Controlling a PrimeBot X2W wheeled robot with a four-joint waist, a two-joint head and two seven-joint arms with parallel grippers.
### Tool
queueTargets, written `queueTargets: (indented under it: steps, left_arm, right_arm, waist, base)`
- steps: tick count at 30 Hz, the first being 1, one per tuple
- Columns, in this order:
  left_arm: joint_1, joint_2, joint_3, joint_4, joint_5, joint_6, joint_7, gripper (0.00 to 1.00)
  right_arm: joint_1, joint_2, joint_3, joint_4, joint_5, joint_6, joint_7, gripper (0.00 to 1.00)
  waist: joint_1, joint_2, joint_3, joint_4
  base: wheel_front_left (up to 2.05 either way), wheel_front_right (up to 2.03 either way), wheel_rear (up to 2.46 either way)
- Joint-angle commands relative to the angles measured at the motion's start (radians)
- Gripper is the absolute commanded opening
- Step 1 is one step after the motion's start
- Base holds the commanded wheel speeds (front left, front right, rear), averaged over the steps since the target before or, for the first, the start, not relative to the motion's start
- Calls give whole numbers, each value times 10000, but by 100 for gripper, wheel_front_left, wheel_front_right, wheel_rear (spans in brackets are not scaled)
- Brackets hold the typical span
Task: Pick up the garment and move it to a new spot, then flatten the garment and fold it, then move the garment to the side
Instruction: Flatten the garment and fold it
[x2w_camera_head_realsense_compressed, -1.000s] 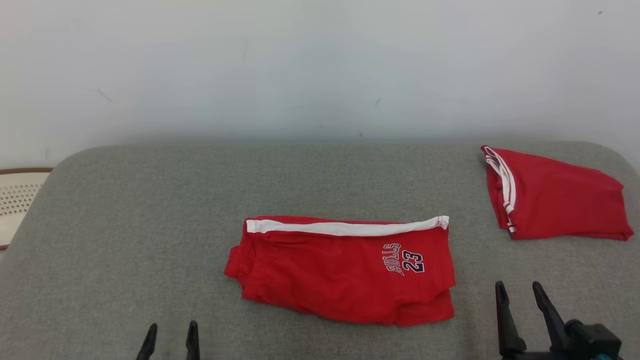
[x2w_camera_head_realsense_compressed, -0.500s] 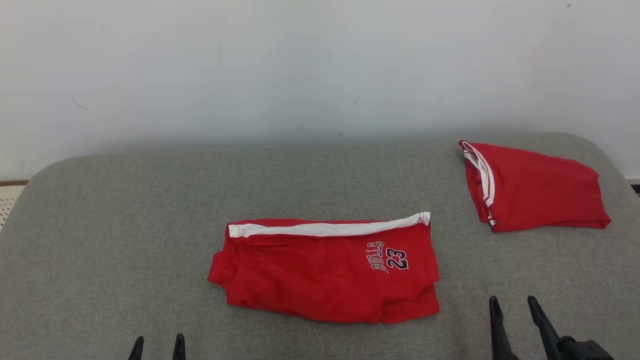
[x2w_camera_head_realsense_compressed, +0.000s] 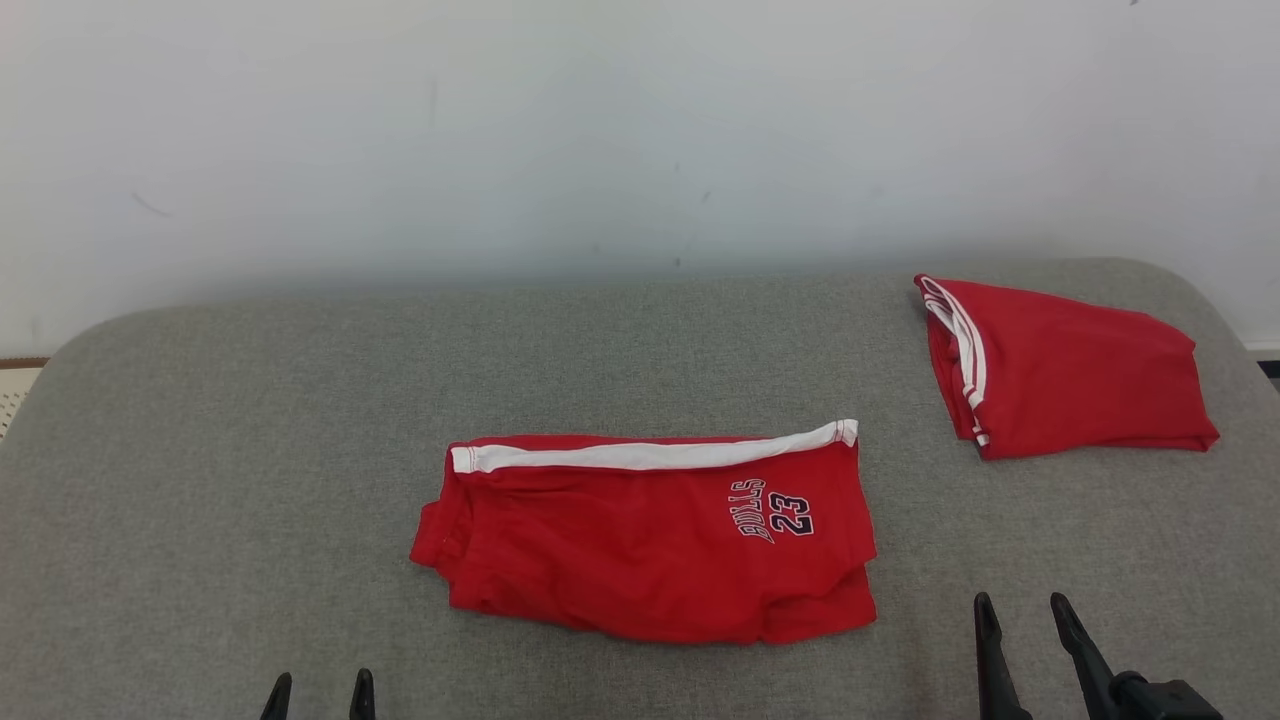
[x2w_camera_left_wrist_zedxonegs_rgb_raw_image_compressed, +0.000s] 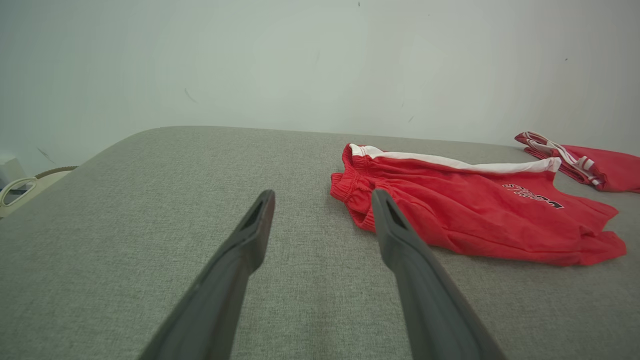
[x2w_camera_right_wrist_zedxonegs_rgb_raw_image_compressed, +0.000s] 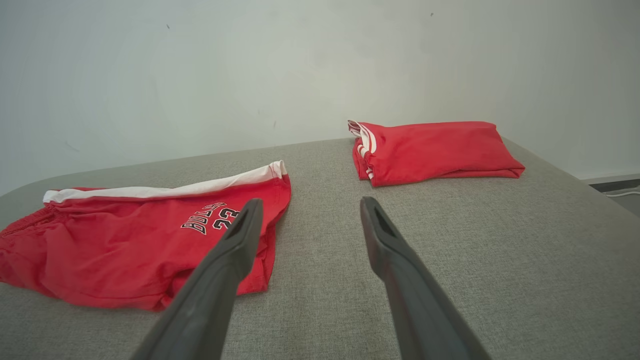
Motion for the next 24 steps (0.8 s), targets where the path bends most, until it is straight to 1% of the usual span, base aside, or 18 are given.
queueTargets:
  steps: [1, 12, 15, 20, 24]
  left_arm:
    - [-43, 23, 40, 35, 61, 0, -35, 100]
    - [-24, -21, 4, 27, 53, -28, -35, 100]
    - [-48, -36, -20, 43, 35, -37, -35, 100]
    - [-138, -63, -150, 145, 12, -99, -35, 100]
    - [-181, -81, -231, 217, 6, -166, -35, 100]
  right_arm:
    - [30, 32, -16, 5, -67, 0, 33, 100]
    - [29, 66, -101, 69, -60, 0, 137, 100]
    - [-80, 75, -151, 136, 158, 0, 212, 100]
    - [-505, -160, -124, 456, 380, 0, 424, 100]
    - [-1312, -463, 66, 1069, 695, 0, 717, 100]
  waist:
    - [0, 0, 6, -4]
    - [0, 0, 17, 2]
    - [0, 0, 21, 32]
    - [0, 0, 39, 234]
    - [0, 0, 81, 446]
  base:
    - [0, 0, 0]
    - [0, 0, 0]
    - [0, 0, 0]
    - [0, 0, 0]
    - [0, 0, 0]
